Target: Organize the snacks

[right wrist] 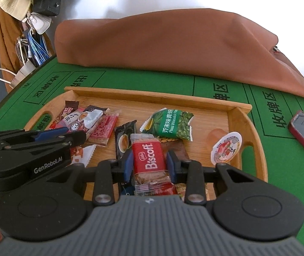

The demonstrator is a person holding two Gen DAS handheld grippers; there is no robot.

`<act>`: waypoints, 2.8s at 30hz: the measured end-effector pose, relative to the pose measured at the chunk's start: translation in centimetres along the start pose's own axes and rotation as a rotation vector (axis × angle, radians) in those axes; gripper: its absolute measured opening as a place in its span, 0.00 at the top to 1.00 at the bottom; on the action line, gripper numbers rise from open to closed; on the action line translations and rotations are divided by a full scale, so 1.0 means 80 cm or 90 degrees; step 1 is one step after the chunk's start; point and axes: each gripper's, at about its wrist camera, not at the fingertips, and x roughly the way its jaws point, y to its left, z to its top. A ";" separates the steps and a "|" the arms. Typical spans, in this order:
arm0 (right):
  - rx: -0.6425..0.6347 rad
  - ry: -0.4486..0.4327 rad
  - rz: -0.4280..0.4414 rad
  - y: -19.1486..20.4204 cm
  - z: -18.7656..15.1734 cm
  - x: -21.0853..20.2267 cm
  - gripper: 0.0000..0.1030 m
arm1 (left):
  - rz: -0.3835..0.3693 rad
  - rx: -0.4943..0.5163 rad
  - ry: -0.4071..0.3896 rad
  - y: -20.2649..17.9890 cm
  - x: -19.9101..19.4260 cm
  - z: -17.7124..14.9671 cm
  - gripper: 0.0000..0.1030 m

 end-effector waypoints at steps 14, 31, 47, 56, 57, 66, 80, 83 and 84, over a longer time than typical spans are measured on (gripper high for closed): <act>-0.019 0.010 0.009 0.005 0.002 0.004 0.58 | 0.000 0.012 -0.003 -0.002 -0.001 -0.002 0.76; -0.036 -0.062 -0.001 -0.004 -0.013 -0.067 0.28 | 0.010 0.039 -0.064 -0.001 -0.082 -0.011 0.19; -0.056 -0.140 -0.019 -0.009 -0.080 -0.136 0.11 | 0.000 0.050 -0.098 0.006 -0.162 -0.072 0.01; -0.060 -0.158 -0.038 -0.003 -0.123 -0.152 0.06 | 0.006 0.033 -0.095 0.013 -0.190 -0.118 0.00; -0.058 -0.157 -0.037 -0.002 -0.127 -0.152 0.05 | 0.003 0.028 -0.091 0.013 -0.192 -0.123 0.00; -0.037 -0.138 -0.032 0.000 -0.161 -0.148 0.03 | 0.025 0.027 -0.080 0.010 -0.193 -0.158 0.00; -0.042 -0.077 -0.069 0.007 -0.192 -0.109 0.00 | 0.050 0.023 -0.025 0.008 -0.153 -0.187 0.00; -0.030 -0.073 -0.062 0.005 -0.190 -0.106 0.00 | 0.043 0.007 -0.019 0.013 -0.150 -0.185 0.00; -0.029 -0.071 -0.062 0.005 -0.189 -0.104 0.00 | 0.044 0.000 -0.013 0.015 -0.148 -0.184 0.00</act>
